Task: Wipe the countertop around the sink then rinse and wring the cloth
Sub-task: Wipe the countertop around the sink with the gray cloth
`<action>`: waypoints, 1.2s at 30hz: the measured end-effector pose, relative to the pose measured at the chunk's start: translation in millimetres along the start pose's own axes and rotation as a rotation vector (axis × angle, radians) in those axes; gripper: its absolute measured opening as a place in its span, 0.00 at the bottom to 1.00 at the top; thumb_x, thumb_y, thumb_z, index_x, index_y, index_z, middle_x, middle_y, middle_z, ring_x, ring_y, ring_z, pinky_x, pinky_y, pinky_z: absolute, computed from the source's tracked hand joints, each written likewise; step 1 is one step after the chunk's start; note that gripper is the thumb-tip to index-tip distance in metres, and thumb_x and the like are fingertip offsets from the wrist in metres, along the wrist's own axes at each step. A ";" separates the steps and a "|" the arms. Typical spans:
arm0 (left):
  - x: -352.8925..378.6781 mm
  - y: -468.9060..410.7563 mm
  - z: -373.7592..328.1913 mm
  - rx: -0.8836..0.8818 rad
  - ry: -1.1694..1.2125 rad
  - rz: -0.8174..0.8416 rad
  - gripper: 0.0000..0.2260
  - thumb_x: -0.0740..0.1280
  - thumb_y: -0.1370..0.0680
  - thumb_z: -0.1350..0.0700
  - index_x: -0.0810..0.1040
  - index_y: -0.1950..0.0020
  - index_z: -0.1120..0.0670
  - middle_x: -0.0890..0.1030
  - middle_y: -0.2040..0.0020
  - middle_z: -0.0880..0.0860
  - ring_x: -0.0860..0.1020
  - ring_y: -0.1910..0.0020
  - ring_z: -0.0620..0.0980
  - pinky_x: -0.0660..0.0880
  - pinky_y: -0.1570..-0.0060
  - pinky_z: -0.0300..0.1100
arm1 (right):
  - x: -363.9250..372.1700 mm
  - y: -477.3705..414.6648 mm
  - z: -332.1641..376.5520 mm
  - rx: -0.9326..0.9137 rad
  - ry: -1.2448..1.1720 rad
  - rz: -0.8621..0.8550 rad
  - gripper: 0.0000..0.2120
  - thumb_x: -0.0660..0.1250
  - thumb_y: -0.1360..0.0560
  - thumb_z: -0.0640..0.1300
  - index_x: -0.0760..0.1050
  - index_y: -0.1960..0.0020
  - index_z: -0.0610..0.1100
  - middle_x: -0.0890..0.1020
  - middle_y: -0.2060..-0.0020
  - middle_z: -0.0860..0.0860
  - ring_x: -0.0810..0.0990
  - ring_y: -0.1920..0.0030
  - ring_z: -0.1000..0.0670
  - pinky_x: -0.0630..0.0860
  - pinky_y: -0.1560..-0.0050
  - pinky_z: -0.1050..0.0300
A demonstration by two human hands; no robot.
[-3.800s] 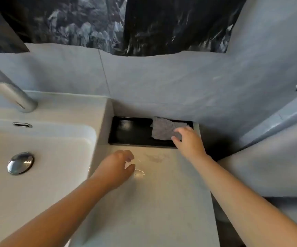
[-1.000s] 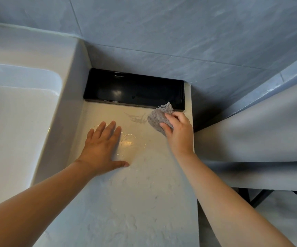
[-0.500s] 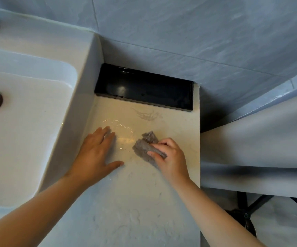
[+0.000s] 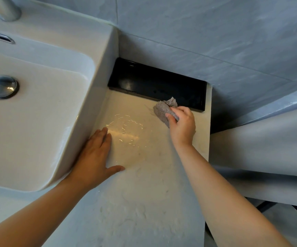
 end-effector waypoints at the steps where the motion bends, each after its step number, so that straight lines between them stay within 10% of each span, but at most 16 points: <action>1: 0.3 0.6 -0.1 0.004 -0.003 0.000 0.49 0.66 0.32 0.33 0.51 0.23 0.58 0.47 0.22 0.54 0.47 0.23 0.53 0.41 0.29 0.40 | 1.3 2.7 2.8 0.000 -0.003 -0.010 0.13 0.71 0.27 0.43 0.81 0.43 0.42 0.79 0.50 0.49 0.75 0.49 0.52 0.68 0.54 0.67; 6: 1.1 1.2 0.7 0.009 -0.021 0.003 0.49 0.67 0.33 0.33 0.51 0.23 0.59 0.47 0.22 0.55 0.47 0.23 0.54 0.41 0.29 0.40 | 16.4 27.3 23.3 -0.080 -0.039 0.036 0.13 0.72 0.28 0.43 0.81 0.44 0.43 0.78 0.51 0.51 0.72 0.51 0.57 0.64 0.55 0.76; 15: 0.1 2.3 1.3 -0.005 0.001 0.004 0.49 0.64 0.32 0.31 0.46 0.22 0.56 0.40 0.22 0.52 0.42 0.23 0.52 0.38 0.29 0.40 | 19.0 80.6 39.9 -0.128 -0.183 0.313 0.11 0.74 0.30 0.42 0.83 0.48 0.44 0.78 0.56 0.53 0.77 0.55 0.53 0.76 0.55 0.61; 21: 0.7 2.0 2.4 -0.007 0.003 -0.012 0.49 0.65 0.31 0.31 0.46 0.22 0.56 0.40 0.22 0.52 0.42 0.23 0.50 0.37 0.30 0.38 | -1.4 14.9 53.9 -0.091 -0.158 0.114 0.13 0.72 0.27 0.42 0.81 0.43 0.41 0.78 0.52 0.50 0.76 0.53 0.54 0.69 0.56 0.76; 26: 2.5 2.4 4.4 -0.012 0.003 -0.016 0.50 0.65 0.32 0.31 0.44 0.22 0.55 0.39 0.22 0.51 0.41 0.23 0.50 0.37 0.29 0.38 | 45.7 -4.5 55.9 -0.173 -0.033 0.224 0.13 0.71 0.27 0.44 0.81 0.43 0.46 0.79 0.50 0.53 0.77 0.51 0.52 0.77 0.53 0.56; 36: 8.6 9.1 7.9 -0.047 0.006 -0.017 0.48 0.63 0.30 0.32 0.42 0.22 0.54 0.38 0.22 0.50 0.40 0.23 0.50 0.38 0.29 0.39 | 50.9 54.0 56.8 -0.253 -0.104 0.225 0.12 0.71 0.28 0.43 0.82 0.45 0.47 0.79 0.51 0.53 0.77 0.50 0.51 0.78 0.53 0.48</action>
Point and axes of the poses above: each hand's wrist, its own y-axis away from the middle knuckle, its own x-axis out of the palm, z = x × y, the point moved 10 cm from there along -y, towards the middle knuckle
